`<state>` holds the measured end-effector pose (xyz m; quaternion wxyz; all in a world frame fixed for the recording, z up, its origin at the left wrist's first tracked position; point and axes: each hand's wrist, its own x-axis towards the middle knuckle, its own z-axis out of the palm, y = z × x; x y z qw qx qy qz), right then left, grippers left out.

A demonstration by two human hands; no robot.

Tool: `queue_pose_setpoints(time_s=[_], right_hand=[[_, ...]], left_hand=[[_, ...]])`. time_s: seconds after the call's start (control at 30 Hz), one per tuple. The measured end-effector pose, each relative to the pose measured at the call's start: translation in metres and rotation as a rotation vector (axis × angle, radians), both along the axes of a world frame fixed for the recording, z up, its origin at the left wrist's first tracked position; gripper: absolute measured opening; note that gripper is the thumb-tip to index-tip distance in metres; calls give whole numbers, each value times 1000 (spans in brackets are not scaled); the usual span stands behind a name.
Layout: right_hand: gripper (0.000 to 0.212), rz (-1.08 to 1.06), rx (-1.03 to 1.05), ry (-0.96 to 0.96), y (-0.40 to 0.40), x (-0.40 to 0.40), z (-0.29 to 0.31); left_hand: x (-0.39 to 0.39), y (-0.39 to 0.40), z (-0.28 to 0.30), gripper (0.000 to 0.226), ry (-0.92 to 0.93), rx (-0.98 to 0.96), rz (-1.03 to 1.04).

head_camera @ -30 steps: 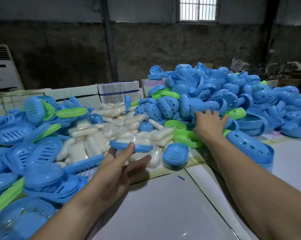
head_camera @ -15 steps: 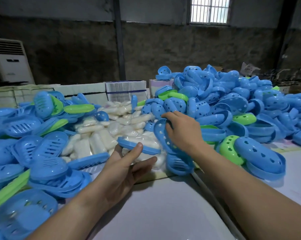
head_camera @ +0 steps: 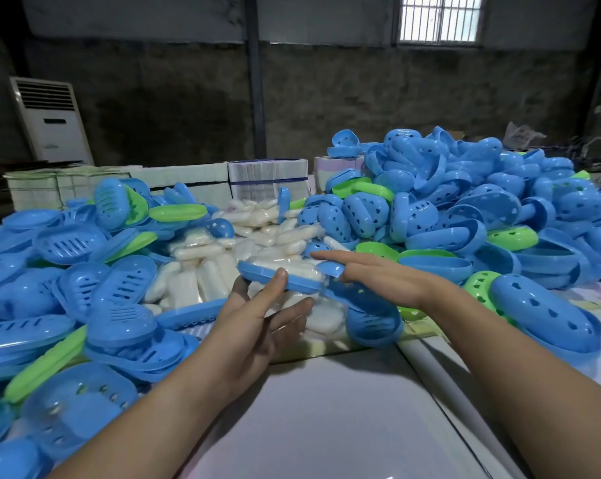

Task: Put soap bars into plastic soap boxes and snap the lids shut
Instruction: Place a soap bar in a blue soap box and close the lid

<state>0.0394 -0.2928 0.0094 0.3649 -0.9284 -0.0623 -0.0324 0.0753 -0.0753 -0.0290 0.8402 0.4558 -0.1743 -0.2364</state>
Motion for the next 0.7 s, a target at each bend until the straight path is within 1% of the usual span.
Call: queue_pose_setpoints(time_s=[0.07, 0.13, 0.23, 0.37, 0.47, 0.57, 0.7], right_hand=[[48, -51, 50, -95, 3, 0, -1], [46, -82, 143, -216, 7, 0, 0], [44, -42, 332, -323, 21, -4, 3], [49, 32, 412, -340, 43, -5, 0], [42, 53, 491, -336, 53, -6, -4], [36, 23, 515, -366, 58, -5, -5], [36, 52, 596, -348, 64, -3, -11]], left_hand=[[1, 1, 1, 70, 14, -8, 20], [2, 1, 2, 70, 11, -3, 36], [2, 2, 2, 72, -16, 2, 71], [1, 2, 4, 68, -77, 23, 110], [-1, 3, 4, 66, -128, 56, 116], [-4, 2, 2, 67, -174, 91, 94], [-7, -3, -2, 65, -214, 107, 53]])
